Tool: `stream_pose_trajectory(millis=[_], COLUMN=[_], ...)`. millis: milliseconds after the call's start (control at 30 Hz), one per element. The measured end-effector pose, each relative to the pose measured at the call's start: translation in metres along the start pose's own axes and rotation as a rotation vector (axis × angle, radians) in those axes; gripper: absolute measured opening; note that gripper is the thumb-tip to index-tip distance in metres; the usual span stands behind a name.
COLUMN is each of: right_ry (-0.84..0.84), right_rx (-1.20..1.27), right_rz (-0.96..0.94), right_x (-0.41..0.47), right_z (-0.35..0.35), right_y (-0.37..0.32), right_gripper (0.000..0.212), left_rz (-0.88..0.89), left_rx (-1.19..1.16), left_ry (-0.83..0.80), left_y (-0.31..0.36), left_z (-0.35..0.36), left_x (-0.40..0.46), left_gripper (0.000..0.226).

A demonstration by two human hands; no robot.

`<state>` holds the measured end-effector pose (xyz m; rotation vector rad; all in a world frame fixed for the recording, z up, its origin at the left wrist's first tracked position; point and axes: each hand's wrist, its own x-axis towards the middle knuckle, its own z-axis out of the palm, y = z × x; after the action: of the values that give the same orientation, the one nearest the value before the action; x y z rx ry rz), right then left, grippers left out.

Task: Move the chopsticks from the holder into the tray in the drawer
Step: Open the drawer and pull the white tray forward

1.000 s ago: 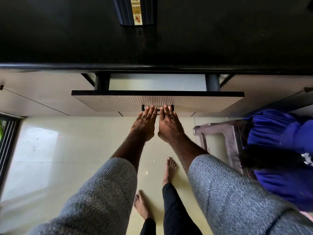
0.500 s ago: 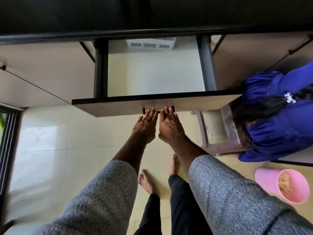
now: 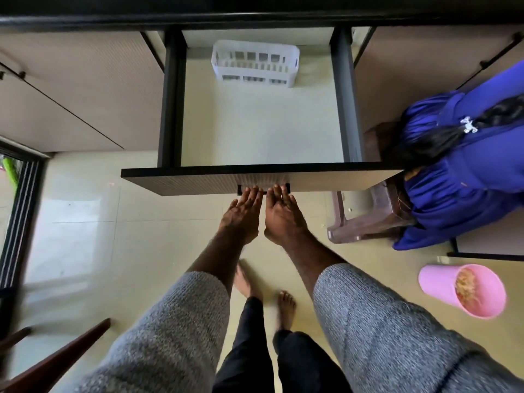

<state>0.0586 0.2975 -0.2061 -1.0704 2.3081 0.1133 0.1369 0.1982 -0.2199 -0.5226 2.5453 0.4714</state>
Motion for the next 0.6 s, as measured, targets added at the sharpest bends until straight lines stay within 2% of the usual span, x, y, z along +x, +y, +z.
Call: stream_pose_trajectory(millis=[233,367,433,533,600], right_ry=[0.017,0.045,0.116,0.333,0.383], right_rx=[0.049,0.057,0.053,0.08,0.111], right_rz=[-0.019,-0.034,-0.036,-0.047,-0.064], right_x=[-0.025,-0.031,-0.035,-0.047,-0.054], right_z=[0.013,0.006,-0.002,-0.025,-0.046], right_y=[0.0,0.003,0.003,0.001,-0.001], right_gripper=[0.096,0.09,0.077,0.041,0.028], left_rz=[-0.043,-0.062,-0.053,-0.118,-0.141], left_rx=[-0.022,-0.059,-0.066,-0.196,-0.248], left_ry=[0.008,0.005,0.063,0.27,0.372], left_y=[0.013,0.019,0.023,0.026,0.026], left_z=[0.011,0.007,-0.002,-0.026,-0.05], left_x=[-0.023,-0.029,-0.033,-0.04,-0.041], left_gripper=[0.088,0.082,0.072,0.052,0.041])
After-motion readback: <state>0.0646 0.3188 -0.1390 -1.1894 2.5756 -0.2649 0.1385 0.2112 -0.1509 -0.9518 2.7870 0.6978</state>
